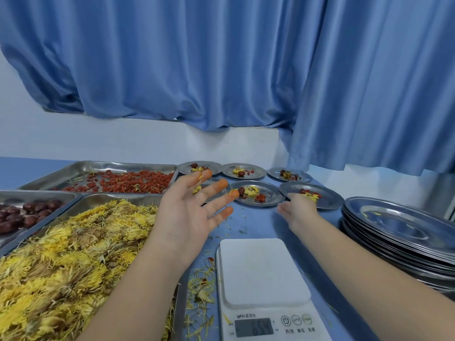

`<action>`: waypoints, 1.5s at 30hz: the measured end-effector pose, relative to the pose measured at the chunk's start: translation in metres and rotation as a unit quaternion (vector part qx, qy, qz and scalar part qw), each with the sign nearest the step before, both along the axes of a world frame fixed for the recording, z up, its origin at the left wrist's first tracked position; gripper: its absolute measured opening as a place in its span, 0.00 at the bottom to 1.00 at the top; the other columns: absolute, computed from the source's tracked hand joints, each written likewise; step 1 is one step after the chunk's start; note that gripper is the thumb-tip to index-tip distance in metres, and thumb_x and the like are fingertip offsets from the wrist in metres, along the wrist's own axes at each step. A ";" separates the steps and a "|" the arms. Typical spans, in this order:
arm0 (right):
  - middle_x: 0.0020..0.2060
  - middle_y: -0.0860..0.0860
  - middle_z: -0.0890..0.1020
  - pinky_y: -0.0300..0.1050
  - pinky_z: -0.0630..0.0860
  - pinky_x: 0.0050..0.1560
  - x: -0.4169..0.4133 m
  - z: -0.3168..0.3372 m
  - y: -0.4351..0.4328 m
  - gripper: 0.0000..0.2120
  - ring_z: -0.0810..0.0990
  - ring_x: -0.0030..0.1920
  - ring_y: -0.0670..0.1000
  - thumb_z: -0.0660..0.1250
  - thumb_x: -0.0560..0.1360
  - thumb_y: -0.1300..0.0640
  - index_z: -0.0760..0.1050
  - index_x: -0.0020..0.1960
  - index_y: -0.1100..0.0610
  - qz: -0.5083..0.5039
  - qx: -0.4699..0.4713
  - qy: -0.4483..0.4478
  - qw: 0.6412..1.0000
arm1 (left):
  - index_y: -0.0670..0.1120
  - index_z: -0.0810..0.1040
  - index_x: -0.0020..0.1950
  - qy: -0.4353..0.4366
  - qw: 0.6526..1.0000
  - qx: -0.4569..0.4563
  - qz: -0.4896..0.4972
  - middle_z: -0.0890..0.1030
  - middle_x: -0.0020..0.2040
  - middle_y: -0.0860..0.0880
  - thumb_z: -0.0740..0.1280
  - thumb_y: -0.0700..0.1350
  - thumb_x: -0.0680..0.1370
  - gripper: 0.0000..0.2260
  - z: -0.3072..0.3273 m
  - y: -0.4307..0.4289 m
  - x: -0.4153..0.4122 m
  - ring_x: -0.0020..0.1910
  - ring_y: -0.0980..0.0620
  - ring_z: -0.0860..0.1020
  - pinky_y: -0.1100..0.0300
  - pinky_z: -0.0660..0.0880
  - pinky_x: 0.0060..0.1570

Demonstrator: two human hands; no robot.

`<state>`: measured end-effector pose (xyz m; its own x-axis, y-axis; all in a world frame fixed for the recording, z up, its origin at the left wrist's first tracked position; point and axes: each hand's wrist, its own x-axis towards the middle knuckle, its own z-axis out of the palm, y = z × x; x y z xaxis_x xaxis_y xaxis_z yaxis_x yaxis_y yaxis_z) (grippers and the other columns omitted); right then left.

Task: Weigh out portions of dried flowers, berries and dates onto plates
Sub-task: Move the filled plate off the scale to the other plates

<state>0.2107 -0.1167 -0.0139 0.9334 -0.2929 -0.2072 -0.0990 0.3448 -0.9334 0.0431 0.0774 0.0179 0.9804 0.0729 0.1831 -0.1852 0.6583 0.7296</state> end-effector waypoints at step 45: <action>0.42 0.46 0.81 0.41 0.75 0.42 -0.140 0.089 -0.172 0.12 0.79 0.46 0.51 0.64 0.70 0.55 0.79 0.52 0.49 0.115 -0.792 -0.156 0.579 | 0.46 0.80 0.53 0.096 0.995 -0.009 -0.002 0.81 0.51 0.47 0.60 0.48 0.77 0.12 -0.032 -0.096 -0.023 0.42 0.46 0.80 0.55 0.69 0.40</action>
<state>0.0710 -0.2889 0.0752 0.9053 0.2546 0.3399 0.2864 -0.9570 -0.0460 0.0198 -0.0184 -0.0137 0.9975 0.0703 -0.0082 -0.0413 0.6720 0.7394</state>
